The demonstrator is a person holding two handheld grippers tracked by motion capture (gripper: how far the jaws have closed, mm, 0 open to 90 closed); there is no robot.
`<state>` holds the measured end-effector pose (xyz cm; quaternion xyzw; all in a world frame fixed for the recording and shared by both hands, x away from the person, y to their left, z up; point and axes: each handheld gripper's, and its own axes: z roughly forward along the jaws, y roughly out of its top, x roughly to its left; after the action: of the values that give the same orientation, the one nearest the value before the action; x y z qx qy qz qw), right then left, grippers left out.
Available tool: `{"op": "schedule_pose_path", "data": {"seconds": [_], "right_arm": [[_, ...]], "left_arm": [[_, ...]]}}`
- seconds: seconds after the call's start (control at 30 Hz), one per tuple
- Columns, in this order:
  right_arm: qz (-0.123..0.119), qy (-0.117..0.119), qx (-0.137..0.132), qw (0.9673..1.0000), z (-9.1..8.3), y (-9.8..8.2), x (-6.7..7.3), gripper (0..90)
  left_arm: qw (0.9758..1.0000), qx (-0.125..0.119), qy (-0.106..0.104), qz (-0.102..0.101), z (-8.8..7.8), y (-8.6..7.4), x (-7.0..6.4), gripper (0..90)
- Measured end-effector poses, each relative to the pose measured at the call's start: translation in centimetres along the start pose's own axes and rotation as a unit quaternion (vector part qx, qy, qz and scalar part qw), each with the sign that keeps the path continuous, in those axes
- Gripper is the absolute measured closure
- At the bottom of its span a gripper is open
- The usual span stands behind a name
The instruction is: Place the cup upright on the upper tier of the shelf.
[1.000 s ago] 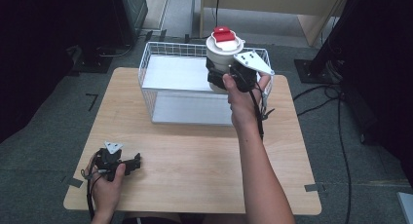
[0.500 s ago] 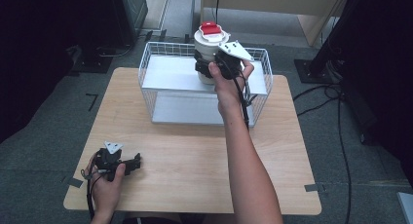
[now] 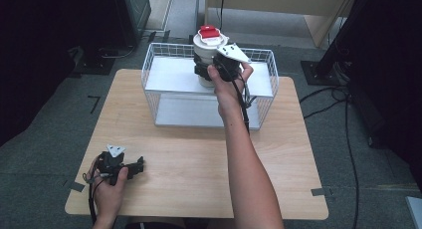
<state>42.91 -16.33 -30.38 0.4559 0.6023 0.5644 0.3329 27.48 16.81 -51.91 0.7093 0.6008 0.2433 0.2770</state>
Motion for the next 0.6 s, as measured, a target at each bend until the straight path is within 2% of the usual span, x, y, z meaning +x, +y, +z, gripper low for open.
{"op": "schedule_pose_path", "data": {"seconds": [0.17,0.47,0.53,0.6], "right_arm": [[0.010,0.003,-0.003,0.9999,-0.3,-0.1,-0.3,11.8],[0.011,0.009,0.000,0.9999,-1.0,-0.4,-0.4,11.4],[-0.011,0.010,0.009,0.9999,-1.2,-0.3,-0.3,11.1],[-0.013,0.011,0.011,0.9998,-1.2,-0.3,-0.2,11.1]], "left_arm": [[1.0000,0.000,0.000,0.000,0.0,0.0,0.0,0.0],[1.0000,0.000,0.000,0.000,0.0,0.0,0.0,0.0],[1.0000,0.000,0.000,0.000,0.0,0.0,0.0,0.0],[1.0000,0.000,0.000,0.000,0.0,0.0,0.0,0.0]]}}
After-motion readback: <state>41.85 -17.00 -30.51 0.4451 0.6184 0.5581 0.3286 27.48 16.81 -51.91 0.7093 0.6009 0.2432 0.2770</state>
